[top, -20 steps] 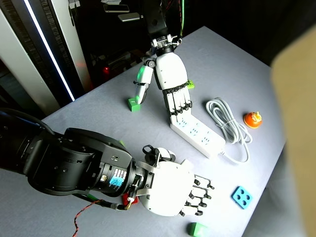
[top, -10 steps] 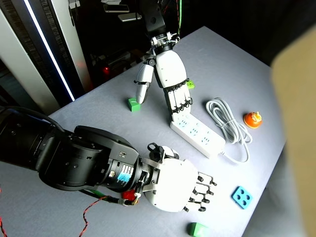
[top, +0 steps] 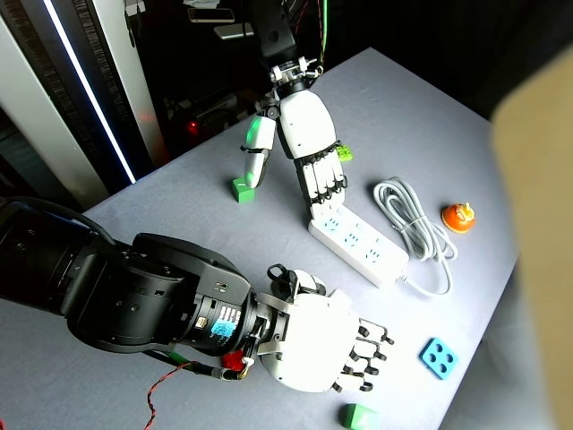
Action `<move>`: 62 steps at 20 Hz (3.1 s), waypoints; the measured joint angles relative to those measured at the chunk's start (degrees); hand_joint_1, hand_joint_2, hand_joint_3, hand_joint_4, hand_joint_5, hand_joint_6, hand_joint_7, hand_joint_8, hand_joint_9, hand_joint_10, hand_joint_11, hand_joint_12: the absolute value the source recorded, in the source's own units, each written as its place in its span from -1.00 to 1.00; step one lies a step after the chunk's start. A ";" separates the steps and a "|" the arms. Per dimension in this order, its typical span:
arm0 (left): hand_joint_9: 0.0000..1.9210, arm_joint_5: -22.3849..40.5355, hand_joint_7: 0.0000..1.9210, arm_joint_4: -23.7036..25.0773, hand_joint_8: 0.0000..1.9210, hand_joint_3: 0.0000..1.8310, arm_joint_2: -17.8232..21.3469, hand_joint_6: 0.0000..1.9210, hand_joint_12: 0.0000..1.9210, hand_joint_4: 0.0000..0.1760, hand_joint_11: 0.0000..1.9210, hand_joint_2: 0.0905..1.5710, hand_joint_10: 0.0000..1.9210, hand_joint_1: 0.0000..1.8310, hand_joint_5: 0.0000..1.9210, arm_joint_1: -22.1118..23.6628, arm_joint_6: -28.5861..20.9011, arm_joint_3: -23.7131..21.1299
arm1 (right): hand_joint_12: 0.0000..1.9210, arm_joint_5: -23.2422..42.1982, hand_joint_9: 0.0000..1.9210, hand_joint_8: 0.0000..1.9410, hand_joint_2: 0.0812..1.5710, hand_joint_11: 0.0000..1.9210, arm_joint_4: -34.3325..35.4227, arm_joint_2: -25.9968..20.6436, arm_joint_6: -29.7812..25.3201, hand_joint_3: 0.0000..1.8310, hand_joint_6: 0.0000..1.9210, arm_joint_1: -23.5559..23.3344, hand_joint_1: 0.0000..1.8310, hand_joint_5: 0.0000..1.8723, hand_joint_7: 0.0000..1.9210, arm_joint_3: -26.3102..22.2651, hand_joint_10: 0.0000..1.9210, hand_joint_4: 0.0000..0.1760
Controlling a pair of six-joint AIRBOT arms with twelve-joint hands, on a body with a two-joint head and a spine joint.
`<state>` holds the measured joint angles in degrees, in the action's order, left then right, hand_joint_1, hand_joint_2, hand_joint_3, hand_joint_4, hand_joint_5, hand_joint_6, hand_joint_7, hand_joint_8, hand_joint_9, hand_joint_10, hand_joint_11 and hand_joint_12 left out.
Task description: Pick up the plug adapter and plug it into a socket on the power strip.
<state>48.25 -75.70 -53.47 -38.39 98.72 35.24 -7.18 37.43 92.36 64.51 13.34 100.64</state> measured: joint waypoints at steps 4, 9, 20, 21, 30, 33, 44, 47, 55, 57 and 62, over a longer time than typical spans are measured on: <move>-0.89 -0.48 -0.85 1.18 -1.00 -1.00 -0.37 -1.00 -0.73 -1.00 -1.00 0.45 -1.00 -1.00 -0.89 0.00 -0.07 0.22 | -0.38 0.00 -0.86 -1.00 0.43 -1.00 -0.11 0.00 0.00 -1.00 -1.00 0.02 0.03 -0.90 -0.87 0.00 -1.00 -1.00; -0.91 -0.81 -0.87 1.79 -1.00 -1.00 -0.59 -1.00 -0.76 -1.00 -1.00 0.44 -1.00 -1.00 -0.90 -0.42 -0.26 0.20 | -0.31 -0.02 -0.84 -1.00 0.44 -1.00 -0.61 -0.07 -0.02 -1.00 -1.00 0.17 0.00 -0.89 -0.85 0.00 -1.00 -1.00; -0.92 -0.83 -0.87 2.49 -1.00 -1.00 -0.59 -1.00 -0.78 -1.00 -1.00 0.46 -1.00 -1.00 -0.90 -1.18 -0.68 0.02 | 0.15 -0.13 -0.43 -1.00 0.41 -0.80 -0.98 -0.55 -0.02 -1.00 -0.99 0.52 0.22 -0.42 -0.46 0.11 -0.99 -1.00; -0.91 -0.85 -0.87 2.49 -1.00 -1.00 -0.59 -1.00 -0.76 -1.00 -1.00 0.46 -1.00 -1.00 -0.90 -1.18 -0.72 0.04 | 0.13 -0.13 -0.38 -0.99 0.40 -0.75 -0.98 -0.52 -0.02 -1.00 -0.99 0.52 0.23 -0.39 -0.42 0.11 -0.98 -1.00; -0.89 -0.87 -0.85 2.51 -1.00 -1.00 -0.59 -1.00 -0.76 -1.00 -1.00 0.47 -1.00 -1.00 -0.87 -1.18 -0.94 0.04 | 0.71 0.28 -0.08 0.31 0.43 -0.19 -1.05 0.66 -0.02 -1.00 -0.05 0.33 0.36 -0.03 -0.01 0.11 0.28 -1.00; -0.88 -0.87 -0.84 2.51 -1.00 -1.00 -0.59 -1.00 -0.69 -1.00 -1.00 0.46 -1.00 -1.00 -0.86 -1.18 -0.94 0.04 | 0.75 0.42 -0.13 0.30 0.42 -0.24 -1.05 0.66 0.02 -1.00 -0.10 0.33 0.36 0.01 -0.01 0.11 0.33 -1.00; -0.92 -0.94 -0.89 2.51 -1.00 -1.00 -0.59 -1.00 -0.81 -1.00 -1.00 0.46 -1.00 -1.00 -0.91 -1.18 -1.11 0.04 | 0.69 0.61 -0.12 0.30 0.42 -0.21 -11.76 -0.24 0.24 -1.00 -0.08 -2.47 0.36 0.00 -0.01 -0.92 0.29 -1.00; -0.91 -0.92 -0.87 2.51 -1.00 -1.00 -0.57 -1.00 -0.78 -1.00 -1.00 0.47 -1.00 -1.00 -0.90 -1.18 -1.11 0.04 | 0.67 -0.28 -0.13 0.31 0.42 -0.21 -17.20 -0.37 1.75 -1.00 -0.09 -4.22 0.36 0.00 -0.01 -1.38 0.28 -1.00; -0.91 -0.98 -0.86 2.58 -1.00 -1.00 -0.52 -1.00 -0.76 -1.00 -1.00 0.46 -1.00 -1.00 -0.88 -1.18 -1.38 0.04 | 0.65 -5.70 -0.09 0.27 0.42 -0.19 -21.18 4.44 1.01 -1.00 -0.06 -8.87 0.36 -0.02 0.01 0.46 0.25 -1.00; -0.92 -1.07 -0.87 2.64 -1.00 -1.00 -0.52 -1.00 -0.80 -1.00 -1.00 0.47 -1.00 -1.00 -0.90 -1.18 -1.44 0.04 | 0.64 -4.50 -0.09 0.26 0.42 -0.18 -20.98 4.37 -1.64 -1.00 -0.03 -10.05 0.36 -0.04 0.01 0.46 0.25 -1.00; -0.93 -1.05 -0.89 2.62 -1.00 -1.00 -0.52 -1.00 -0.80 -1.00 -1.00 0.47 -1.00 -1.00 -0.90 -1.18 -1.49 0.04 | 0.59 -3.28 -0.06 0.24 0.41 -0.14 -20.50 -0.46 -4.24 -1.00 -0.08 -10.99 0.37 -0.01 0.03 -4.09 0.22 -1.00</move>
<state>47.20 -73.08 -54.00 -39.57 97.23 35.29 -10.46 16.93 91.90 60.27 2.35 96.55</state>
